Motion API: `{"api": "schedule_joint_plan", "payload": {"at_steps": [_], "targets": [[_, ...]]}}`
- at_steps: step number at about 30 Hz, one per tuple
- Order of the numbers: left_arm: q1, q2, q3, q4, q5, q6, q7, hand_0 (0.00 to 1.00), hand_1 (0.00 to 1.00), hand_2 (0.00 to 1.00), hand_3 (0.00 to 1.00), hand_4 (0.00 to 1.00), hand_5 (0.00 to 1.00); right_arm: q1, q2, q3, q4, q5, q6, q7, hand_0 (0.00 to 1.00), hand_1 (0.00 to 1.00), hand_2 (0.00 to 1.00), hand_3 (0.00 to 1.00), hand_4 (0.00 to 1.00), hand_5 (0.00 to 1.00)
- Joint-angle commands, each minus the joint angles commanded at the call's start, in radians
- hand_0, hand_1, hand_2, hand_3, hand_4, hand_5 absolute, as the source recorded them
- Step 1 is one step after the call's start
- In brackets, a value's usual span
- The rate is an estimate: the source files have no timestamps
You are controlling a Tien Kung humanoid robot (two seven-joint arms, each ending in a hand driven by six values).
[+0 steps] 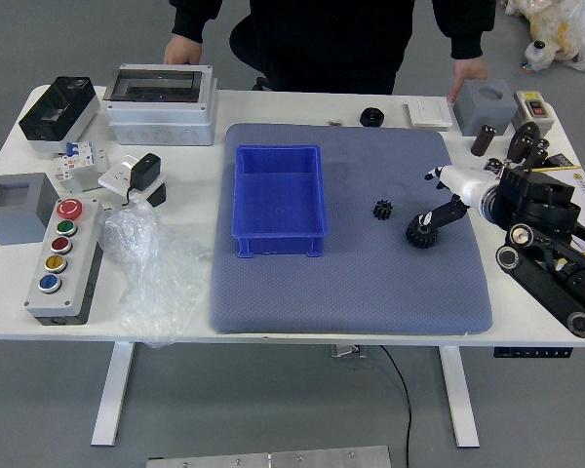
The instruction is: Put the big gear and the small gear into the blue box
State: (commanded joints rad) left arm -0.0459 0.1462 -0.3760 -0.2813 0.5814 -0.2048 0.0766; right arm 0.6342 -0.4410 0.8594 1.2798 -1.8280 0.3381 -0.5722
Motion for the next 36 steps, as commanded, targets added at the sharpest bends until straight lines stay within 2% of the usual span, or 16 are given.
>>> {"api": "schedule_joint_plan", "payload": {"at_steps": [3, 4, 36], "targets": [[0.000, 0.000, 0.001, 0.000, 0.000, 0.000, 0.000, 0.866, 0.845, 0.839, 0.800, 0.612, 0.375, 0.002, 0.000, -0.001, -0.001, 0.000, 0.003, 0.002, 0.644, 0.685, 0.889, 0.916, 0.775, 0.376], [0.000, 0.000, 0.001, 0.000, 0.000, 0.000, 0.000, 0.866, 0.846, 0.839, 0.799, 0.612, 0.375, 0.003, 0.000, -0.001, -0.001, -0.001, 0.004, 0.002, 0.648, 0.671, 0.824, 0.864, 0.768, 0.353], [-0.001, -0.003, 0.005, 0.000, 0.000, 0.000, 0.000, 0.866, 0.846, 0.840, 0.800, 0.612, 0.374, 0.007, 0.007, -0.022, -0.049, 0.020, 0.030, 0.051, 0.726, 0.748, 0.854, 0.889, 0.802, 0.311]]}}
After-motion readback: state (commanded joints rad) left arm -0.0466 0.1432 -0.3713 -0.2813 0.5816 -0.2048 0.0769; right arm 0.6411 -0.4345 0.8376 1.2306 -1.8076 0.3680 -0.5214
